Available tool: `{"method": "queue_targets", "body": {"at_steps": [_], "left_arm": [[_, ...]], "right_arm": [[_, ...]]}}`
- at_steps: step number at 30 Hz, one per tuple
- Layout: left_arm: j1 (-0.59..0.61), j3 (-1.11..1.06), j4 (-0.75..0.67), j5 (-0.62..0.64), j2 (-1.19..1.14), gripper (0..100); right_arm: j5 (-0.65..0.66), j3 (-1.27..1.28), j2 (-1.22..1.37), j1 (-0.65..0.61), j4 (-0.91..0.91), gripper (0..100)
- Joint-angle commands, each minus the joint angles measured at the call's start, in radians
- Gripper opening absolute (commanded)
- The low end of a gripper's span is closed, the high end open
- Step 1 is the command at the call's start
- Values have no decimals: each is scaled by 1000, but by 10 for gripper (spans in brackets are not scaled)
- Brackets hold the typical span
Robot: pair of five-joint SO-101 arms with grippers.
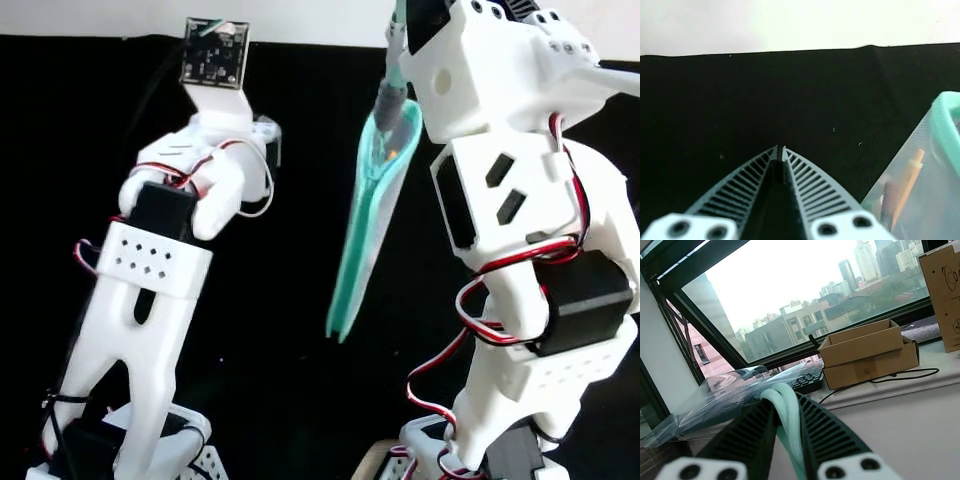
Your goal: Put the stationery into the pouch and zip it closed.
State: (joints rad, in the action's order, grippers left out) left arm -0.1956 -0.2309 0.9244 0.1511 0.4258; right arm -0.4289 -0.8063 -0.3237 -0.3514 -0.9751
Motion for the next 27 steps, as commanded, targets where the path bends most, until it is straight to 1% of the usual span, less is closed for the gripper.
{"method": "queue_targets", "body": {"at_steps": [1,6,8,12,15,20,22,23,27], "left_arm": [[-54,-65,-101,-6,31,7],[-124,-156,-198,-8,31,8],[-139,-176,-213,-8,31,8],[-136,-189,-213,-8,33,10],[-104,-189,-212,-8,39,11],[-13,-188,-206,-8,42,11],[21,-165,-157,-8,45,11],[36,-147,-110,-8,56,11],[71,-64,143,-8,154,12]], "right_arm": [[-15,-33,-4,4,1,5],[-15,-31,1,4,-16,5],[-17,-31,-2,1,-42,5],[-17,-31,1,-54,-111,5],[-17,-31,1,-84,-139,5],[-17,-31,2,-87,-147,5],[-17,-31,2,-87,-147,5],[-17,-31,2,-87,-147,5],[-17,-31,2,-87,-147,5]]}}
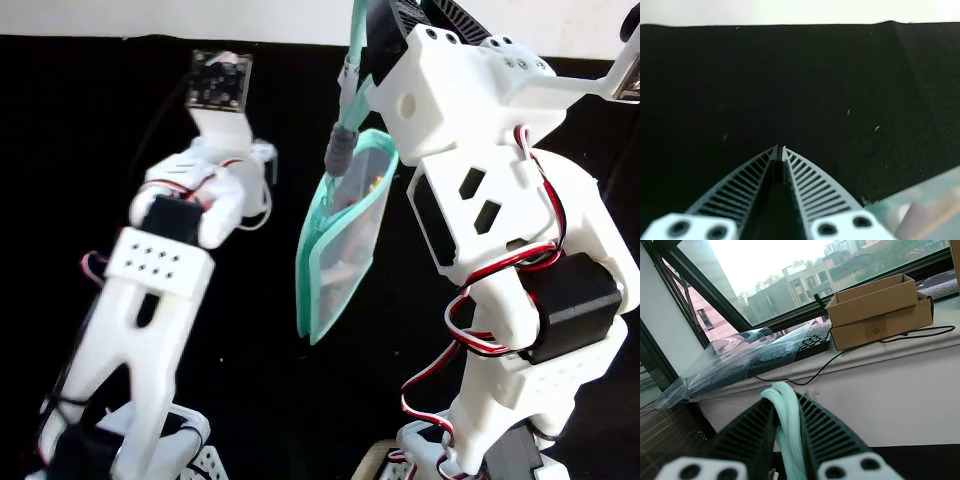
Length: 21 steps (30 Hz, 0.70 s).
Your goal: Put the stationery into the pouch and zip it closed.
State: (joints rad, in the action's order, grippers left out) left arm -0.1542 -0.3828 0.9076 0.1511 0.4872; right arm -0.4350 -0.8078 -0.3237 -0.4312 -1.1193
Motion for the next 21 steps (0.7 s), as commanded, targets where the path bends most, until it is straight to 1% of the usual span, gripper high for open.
{"method": "queue_targets", "body": {"at_steps": [1,6,9,21], "left_arm": [[36,105,215,-9,122,22],[61,139,407,-9,266,153],[61,137,483,-9,335,200],[56,136,638,-9,504,210]], "right_arm": [[-11,-30,2,-7,-2,5],[-11,-28,2,-7,-2,5],[-11,-28,2,-7,-2,5],[-9,-28,4,-7,-2,5]]}}
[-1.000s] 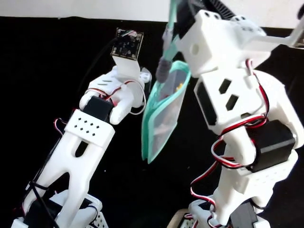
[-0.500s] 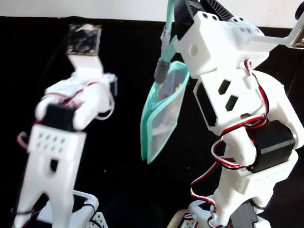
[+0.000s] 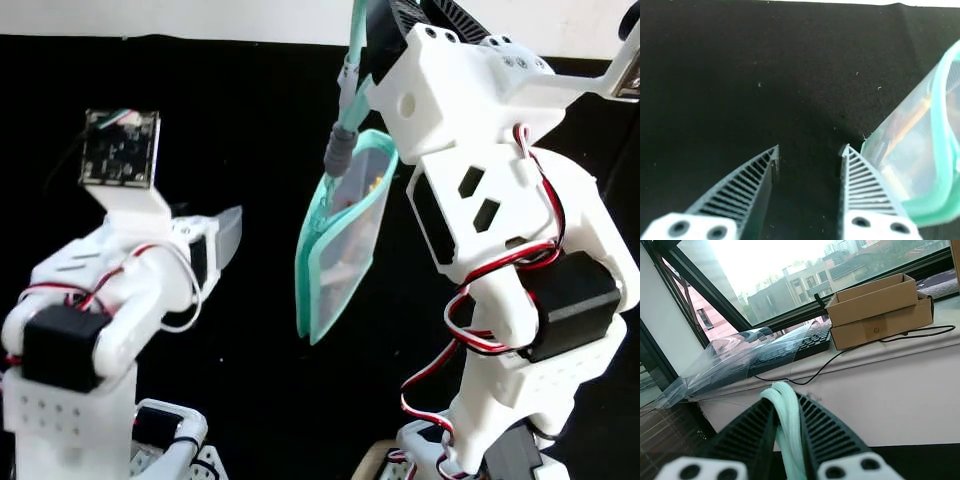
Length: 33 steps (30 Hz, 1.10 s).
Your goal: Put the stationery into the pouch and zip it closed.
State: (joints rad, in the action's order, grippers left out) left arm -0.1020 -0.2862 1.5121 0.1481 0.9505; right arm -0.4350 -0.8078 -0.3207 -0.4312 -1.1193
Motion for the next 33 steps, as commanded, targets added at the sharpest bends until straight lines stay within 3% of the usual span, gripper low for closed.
{"method": "queue_targets", "body": {"at_steps": [1,10,16,21,33], "left_arm": [[4,39,52,-6,58,210],[-1,38,150,-6,232,210],[-165,38,206,-6,275,210],[-232,5,195,-8,266,210],[-225,-226,-81,-8,266,210]], "right_arm": [[-9,-28,1,-7,-2,5],[-9,-28,44,-7,-4,5],[-9,-35,108,-8,-4,5],[-9,-38,107,-8,-4,5],[-9,-39,107,-8,-22,5]]}}
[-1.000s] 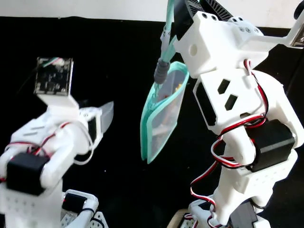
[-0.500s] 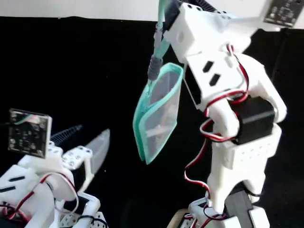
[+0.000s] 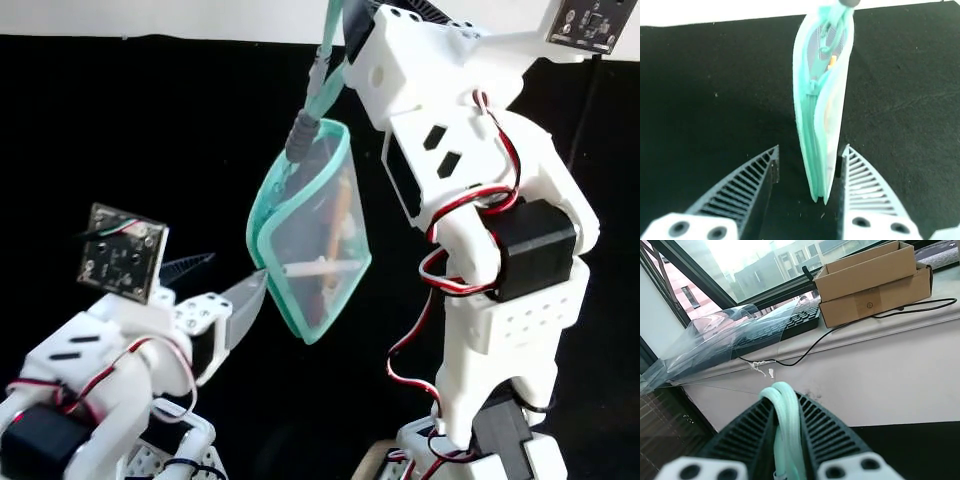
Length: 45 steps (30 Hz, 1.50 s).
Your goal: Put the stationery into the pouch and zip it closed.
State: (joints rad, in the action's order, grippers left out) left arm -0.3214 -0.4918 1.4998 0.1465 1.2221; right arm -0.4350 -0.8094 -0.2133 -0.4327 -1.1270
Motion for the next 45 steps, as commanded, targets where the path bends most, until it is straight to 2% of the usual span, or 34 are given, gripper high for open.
{"method": "queue_targets", "body": {"at_steps": [1,12,38,45], "left_arm": [[-5,-35,-89,-6,-5,210],[-5,-97,-242,-5,-59,210],[-16,-99,-252,-5,-79,210],[-76,-101,-296,-5,-79,207]], "right_arm": [[-9,-38,-2,-7,-27,5],[-9,-39,-4,-5,-65,5],[-8,-30,-128,16,-137,5],[-8,-31,-128,19,-143,5]]}}
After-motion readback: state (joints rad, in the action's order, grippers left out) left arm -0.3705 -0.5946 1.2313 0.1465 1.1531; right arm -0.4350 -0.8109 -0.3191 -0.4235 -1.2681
